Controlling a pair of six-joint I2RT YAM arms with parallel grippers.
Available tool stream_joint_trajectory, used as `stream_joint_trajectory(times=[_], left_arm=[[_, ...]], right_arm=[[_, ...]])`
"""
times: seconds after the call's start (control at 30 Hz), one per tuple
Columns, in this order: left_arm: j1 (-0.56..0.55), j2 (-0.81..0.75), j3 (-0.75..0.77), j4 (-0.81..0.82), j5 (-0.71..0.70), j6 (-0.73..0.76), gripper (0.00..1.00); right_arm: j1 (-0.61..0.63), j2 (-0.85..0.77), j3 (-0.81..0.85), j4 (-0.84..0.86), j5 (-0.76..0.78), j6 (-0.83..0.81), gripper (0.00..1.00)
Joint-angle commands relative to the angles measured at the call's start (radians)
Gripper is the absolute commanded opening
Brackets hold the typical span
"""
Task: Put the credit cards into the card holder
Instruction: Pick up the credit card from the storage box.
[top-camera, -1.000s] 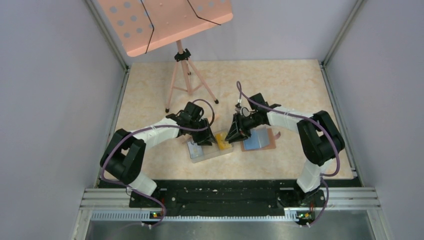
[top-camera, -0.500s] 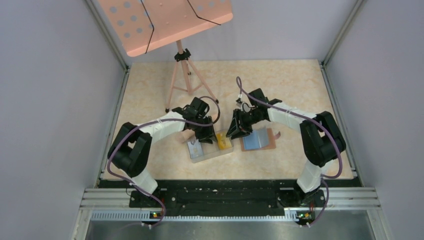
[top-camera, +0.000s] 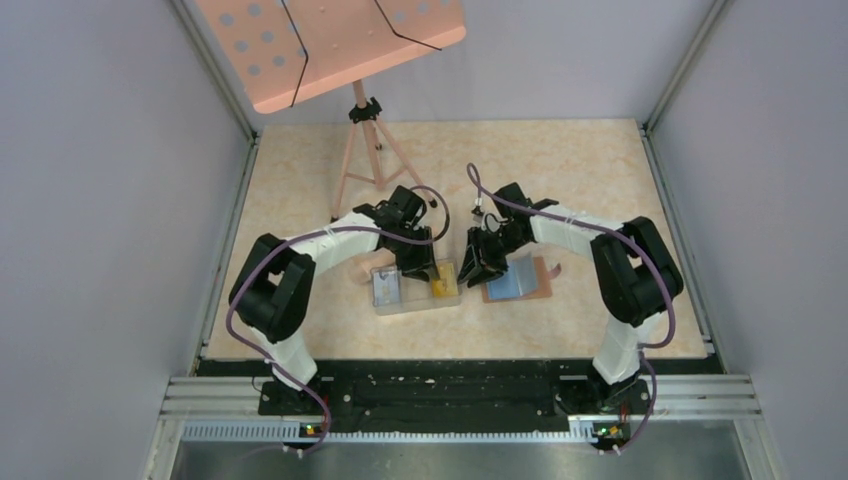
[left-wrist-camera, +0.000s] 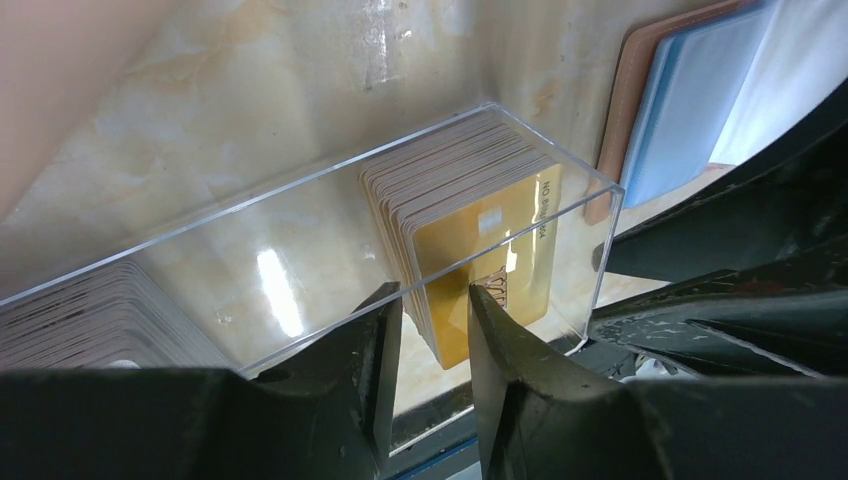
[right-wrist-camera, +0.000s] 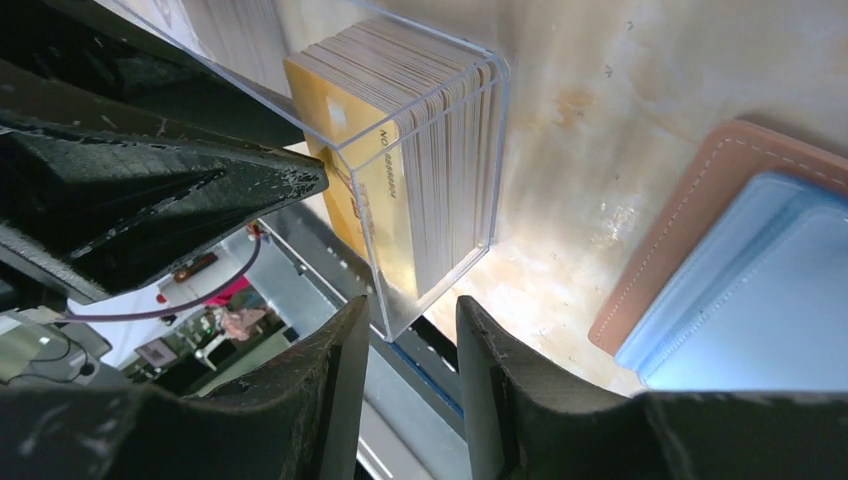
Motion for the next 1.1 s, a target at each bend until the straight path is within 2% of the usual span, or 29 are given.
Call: stream_joint_trajectory(times=[0.0, 0.13, 0.2, 0.47, 0.6, 0.77, 1.07], left_arm=[[0.011, 0.033, 0.055, 0.006, -0.05, 0.046, 0.37], [0.011, -0.003, 0.035, -0.003, -0.054, 0.032, 0.39], [0.012, -0.032, 0.002, 0.008, -0.046, 0.011, 0.4], [0.011, -0.072, -0.129, 0.141, 0.023, -0.073, 0.37], [0.011, -0.065, -0.119, 0.145, 0.032, -0.074, 0.34], [0.007, -0.058, -0.094, 0.11, 0.017, -0.058, 0.23], [-0.022, -0.052, -0.042, 0.003, -0.051, -0.02, 0.22]], right_arm=[[0.019, 0.025, 0.039, 0.016, -0.07, -0.003, 0.38], [0.019, 0.026, 0.04, 0.024, -0.079, 0.007, 0.37], [0.021, 0.028, 0.038, 0.035, -0.094, 0.017, 0.33], [0.028, 0.038, 0.029, 0.054, -0.116, 0.039, 0.24], [0.028, 0.042, 0.03, 0.053, -0.117, 0.039, 0.21], [0.029, 0.048, 0.032, 0.054, -0.124, 0.039, 0.19], [0.028, 0.05, 0.03, 0.054, -0.124, 0.04, 0.18]])
